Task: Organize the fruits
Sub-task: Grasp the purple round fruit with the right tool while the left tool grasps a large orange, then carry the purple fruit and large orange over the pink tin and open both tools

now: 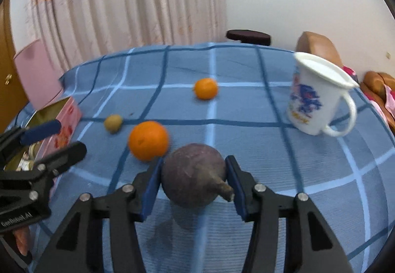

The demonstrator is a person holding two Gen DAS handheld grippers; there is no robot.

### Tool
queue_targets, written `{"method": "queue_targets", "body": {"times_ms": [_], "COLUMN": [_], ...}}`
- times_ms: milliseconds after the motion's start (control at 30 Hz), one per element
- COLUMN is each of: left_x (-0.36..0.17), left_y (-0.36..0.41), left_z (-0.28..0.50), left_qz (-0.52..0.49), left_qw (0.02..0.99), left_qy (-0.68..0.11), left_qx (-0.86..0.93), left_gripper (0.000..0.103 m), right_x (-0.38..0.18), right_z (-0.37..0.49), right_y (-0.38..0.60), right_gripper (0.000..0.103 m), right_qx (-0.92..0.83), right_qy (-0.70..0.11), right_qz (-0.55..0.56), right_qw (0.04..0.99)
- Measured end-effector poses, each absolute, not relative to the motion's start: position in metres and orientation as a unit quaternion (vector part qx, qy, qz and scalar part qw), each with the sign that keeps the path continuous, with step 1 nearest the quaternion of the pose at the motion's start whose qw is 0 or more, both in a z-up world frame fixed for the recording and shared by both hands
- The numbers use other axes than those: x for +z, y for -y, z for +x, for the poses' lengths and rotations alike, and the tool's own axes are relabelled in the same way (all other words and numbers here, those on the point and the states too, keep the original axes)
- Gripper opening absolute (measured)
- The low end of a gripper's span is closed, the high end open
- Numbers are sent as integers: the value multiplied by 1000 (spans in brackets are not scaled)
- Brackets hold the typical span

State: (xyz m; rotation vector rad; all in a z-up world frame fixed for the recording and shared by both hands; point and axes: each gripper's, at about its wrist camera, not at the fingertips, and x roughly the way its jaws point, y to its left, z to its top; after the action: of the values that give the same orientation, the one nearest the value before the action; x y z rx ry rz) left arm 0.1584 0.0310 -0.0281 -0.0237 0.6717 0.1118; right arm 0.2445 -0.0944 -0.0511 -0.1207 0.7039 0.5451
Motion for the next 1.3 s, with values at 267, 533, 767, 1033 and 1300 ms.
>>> {"method": "queue_targets", "body": {"times_ms": [267, 533, 767, 1033, 1300], "left_x": [-44, -57, -59, -45, -40], "left_y": [-16, -10, -19, -17, -23], "left_z": [202, 229, 215, 176, 147], "left_qz": [-37, -38, -63, -47, -39], "left_qw": [929, 919, 919, 936, 946], "left_qy": [-368, -393, -388, -350, -321], "left_qx": [14, -5, -12, -3, 10], "left_gripper": [71, 50, 49, 49, 49], "right_x": [-45, -44, -39, -34, -33], "right_z": [252, 251, 241, 225, 214], "right_y": [124, 125, 121, 112, 95], "right_gripper": [54, 54, 54, 54, 54], "right_qx": [242, 248, 248, 262, 276], "right_qy": [-332, -329, -306, -285, -278], "right_qz": [-8, -5, -25, -30, -41], "right_qw": [912, 911, 919, 921, 919]}}
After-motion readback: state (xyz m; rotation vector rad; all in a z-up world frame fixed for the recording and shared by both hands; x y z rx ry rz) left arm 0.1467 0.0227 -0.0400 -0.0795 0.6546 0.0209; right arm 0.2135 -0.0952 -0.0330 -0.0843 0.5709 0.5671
